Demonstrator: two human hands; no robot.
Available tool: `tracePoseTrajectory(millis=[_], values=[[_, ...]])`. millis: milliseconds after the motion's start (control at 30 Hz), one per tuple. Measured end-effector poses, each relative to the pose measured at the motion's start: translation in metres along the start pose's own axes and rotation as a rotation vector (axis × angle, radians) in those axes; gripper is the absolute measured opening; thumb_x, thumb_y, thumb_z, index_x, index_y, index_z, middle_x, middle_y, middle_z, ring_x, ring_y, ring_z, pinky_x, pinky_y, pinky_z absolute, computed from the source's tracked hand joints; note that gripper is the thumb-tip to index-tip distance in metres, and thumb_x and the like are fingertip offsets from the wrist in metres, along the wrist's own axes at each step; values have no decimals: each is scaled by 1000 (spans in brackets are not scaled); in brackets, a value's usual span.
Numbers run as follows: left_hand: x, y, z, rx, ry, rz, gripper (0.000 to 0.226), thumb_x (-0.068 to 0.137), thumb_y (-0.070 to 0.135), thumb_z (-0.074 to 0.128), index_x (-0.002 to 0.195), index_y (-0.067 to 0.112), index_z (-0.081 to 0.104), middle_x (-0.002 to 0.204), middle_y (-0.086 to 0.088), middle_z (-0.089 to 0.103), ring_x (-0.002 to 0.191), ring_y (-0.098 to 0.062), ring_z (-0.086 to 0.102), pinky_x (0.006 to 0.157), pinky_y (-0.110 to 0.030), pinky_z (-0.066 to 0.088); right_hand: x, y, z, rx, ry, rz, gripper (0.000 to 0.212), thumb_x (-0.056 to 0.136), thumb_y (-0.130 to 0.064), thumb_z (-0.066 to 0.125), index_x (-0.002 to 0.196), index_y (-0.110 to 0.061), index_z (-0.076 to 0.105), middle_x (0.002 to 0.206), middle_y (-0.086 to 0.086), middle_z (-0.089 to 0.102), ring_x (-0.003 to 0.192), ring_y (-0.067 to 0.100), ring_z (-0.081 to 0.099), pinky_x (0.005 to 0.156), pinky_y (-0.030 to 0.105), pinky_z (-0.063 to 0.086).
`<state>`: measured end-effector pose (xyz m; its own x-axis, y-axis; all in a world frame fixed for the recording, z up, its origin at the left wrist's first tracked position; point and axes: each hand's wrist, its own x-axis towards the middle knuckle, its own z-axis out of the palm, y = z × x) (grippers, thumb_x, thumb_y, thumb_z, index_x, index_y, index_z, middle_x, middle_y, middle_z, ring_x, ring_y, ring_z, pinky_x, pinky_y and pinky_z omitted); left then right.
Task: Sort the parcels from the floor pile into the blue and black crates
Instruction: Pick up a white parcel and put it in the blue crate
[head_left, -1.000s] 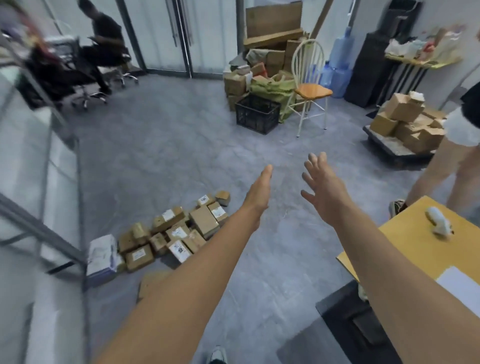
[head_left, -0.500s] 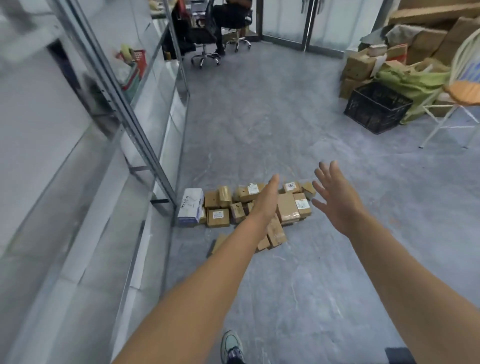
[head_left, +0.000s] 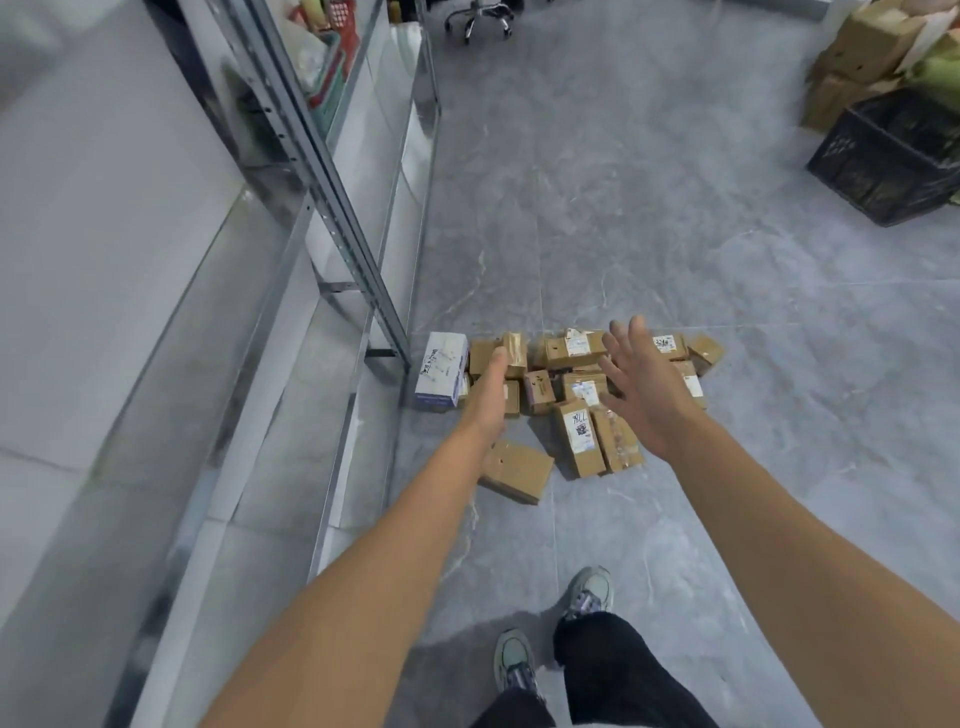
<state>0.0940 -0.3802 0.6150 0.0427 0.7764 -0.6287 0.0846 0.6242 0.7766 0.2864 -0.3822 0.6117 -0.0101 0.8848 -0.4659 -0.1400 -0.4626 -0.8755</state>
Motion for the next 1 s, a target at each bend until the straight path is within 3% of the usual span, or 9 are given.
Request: tracePoseTrajectory(millis=[100, 167, 300, 367, 433, 567, 700, 867, 1000], values=[[33, 11, -17, -35, 60, -11, 63, 106, 60, 31, 156, 23, 40, 152, 1, 50, 137, -19, 47, 119, -51, 33, 39, 0, 7, -7, -32, 43, 80, 101, -75, 25, 167, -32, 12, 173, -10, 17, 159, 17, 20, 127, 56, 19], [58, 21, -26, -35, 95, 2, 57, 109, 55, 28, 152, 22, 44, 129, 8, 59, 117, -12, 55, 115, -45, 35, 70, -2, 10, -7, -56, 59, 80, 101, -75, 23, 167, -32, 11, 173, -10, 16, 159, 17, 19, 128, 56, 17], [108, 48, -38, -33, 177, -33, 57, 108, 56, 28, 146, 21, 51, 136, 5, 61, 105, -6, 58, 90, -32, 42, 136, -10, 16, 6, -123, 102, 80, 102, -75, 22, 168, -31, 10, 174, -10, 15, 159, 16, 18, 129, 55, 14], [129, 60, -43, -11, 230, -33, 55, 109, 53, 27, 146, 19, 50, 120, 9, 62, 88, 1, 56, 72, -25, 42, 166, -13, 19, 15, -149, 136, 80, 101, -75, 22, 168, -31, 10, 174, -10, 15, 159, 16, 17, 128, 54, 15], [150, 68, -48, -8, 266, -40, 56, 111, 50, 24, 152, 17, 44, 115, 10, 58, 80, 6, 49, 71, -25, 42, 195, -12, 23, 12, -174, 171, 82, 100, -77, 21, 167, -33, 10, 174, -11, 13, 159, 15, 15, 128, 53, 15], [183, 77, -58, -54, 257, -92, 60, 110, 53, 23, 155, 17, 40, 156, -5, 46, 118, -7, 47, 119, -45, 31, 239, -8, 31, 8, -213, 239, 83, 98, -80, 20, 167, -34, 10, 173, -14, 14, 159, 12, 14, 127, 55, 11], [230, 79, -76, -40, 312, -173, 62, 109, 57, 25, 157, 21, 37, 161, -4, 41, 148, -20, 36, 123, -53, 26, 289, 6, 50, 30, -220, 290, 80, 100, -78, 22, 167, -35, 14, 173, -13, 17, 159, 13, 17, 126, 55, 16], [317, 61, -106, 3, 277, -218, 59, 110, 54, 23, 156, 21, 40, 159, -2, 43, 148, -19, 36, 122, -46, 26, 363, 45, 71, -4, -189, 331, 94, 86, -89, 32, 165, -39, 20, 172, -12, 23, 155, 11, 25, 124, 50, 21], [410, 28, -134, 45, 234, -285, 61, 108, 59, 24, 157, 25, 37, 161, 2, 40, 149, -18, 33, 123, -46, 23, 429, 90, 92, 20, -124, 386, 82, 99, -79, 25, 167, -34, 15, 172, -14, 19, 155, 10, 26, 127, 53, 20]])
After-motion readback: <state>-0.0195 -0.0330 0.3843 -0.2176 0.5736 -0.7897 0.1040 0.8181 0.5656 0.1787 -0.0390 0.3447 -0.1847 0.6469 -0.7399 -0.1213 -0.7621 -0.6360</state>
